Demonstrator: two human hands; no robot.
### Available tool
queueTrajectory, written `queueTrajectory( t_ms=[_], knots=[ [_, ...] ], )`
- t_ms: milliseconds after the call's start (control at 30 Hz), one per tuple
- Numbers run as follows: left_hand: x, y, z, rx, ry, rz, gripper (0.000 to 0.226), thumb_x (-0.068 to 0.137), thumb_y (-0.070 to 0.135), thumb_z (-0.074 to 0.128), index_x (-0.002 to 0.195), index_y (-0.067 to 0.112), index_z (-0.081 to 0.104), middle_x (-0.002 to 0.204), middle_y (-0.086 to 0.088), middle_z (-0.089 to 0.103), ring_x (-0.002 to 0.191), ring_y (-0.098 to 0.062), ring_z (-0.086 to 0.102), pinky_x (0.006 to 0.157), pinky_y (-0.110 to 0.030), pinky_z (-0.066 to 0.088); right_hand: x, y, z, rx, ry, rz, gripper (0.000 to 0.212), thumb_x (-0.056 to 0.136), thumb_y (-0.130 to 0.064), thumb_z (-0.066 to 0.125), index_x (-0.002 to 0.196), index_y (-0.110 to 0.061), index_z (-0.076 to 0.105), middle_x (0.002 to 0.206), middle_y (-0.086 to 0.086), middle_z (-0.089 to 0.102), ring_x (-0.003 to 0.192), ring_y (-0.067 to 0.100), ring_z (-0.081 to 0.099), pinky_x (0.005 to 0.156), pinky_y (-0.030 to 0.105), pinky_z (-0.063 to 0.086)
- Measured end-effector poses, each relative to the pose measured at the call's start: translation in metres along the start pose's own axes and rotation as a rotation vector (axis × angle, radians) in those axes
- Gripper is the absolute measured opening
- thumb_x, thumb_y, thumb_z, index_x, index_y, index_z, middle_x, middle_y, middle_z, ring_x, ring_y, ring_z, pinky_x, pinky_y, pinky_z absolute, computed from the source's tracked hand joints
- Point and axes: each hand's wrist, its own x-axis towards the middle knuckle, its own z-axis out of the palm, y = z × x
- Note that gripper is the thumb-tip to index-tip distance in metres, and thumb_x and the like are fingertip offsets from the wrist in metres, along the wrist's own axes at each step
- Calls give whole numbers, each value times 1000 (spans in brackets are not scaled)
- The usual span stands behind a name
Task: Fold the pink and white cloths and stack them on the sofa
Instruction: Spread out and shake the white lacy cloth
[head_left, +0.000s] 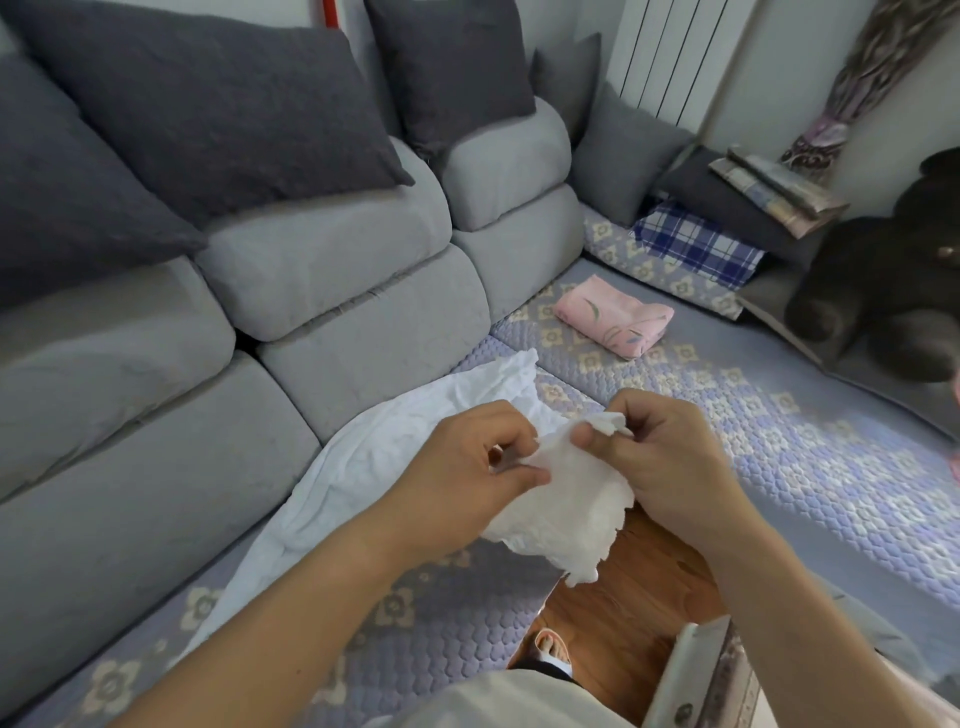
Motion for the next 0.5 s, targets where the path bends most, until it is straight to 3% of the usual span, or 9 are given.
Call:
queueTrajectory(
  t_ms=[100,200,267,400,500],
  knots=[
    [0,2,-8,-49,-1,-47,33,81,11,79,71,33,57,80,11,56,75,-7,53,72,-30,48,5,-9,5,52,-37,-27,41,85,-19,76,71,10,51,63,22,48,58,19,45,52,28,37],
    [3,3,-18,95,9,27,11,83,16,80,84,21,71,78,16,60,75,-1,56,71,-11,39,7,-15,10,125,-21,-62,34,88,-14,73,70,5,52,62,5,49,59,13,47,54,23,40],
    [5,-2,-24,266,26,132,6,89,24,74,85,22,71,73,22,54,71,4,53,69,-7,35,10,-15,14,155,57,-83,28,88,-12,73,74,4,55,67,4,52,63,10,49,58,21,42],
    [0,-16,-22,496,-46,130,25,101,39,50,86,24,63,76,19,48,72,-1,46,70,-16,36,22,-16,14,127,252,-73,11,92,-17,69,85,-10,66,97,-3,62,83,4,57,75,27,48],
    [-4,-19,-14,466,-10,116,28,102,41,46,79,26,53,74,16,47,72,-3,47,69,-15,37,29,-22,13,122,308,-66,14,95,-22,67,85,-12,65,73,-6,57,65,1,50,61,19,44]
  ],
)
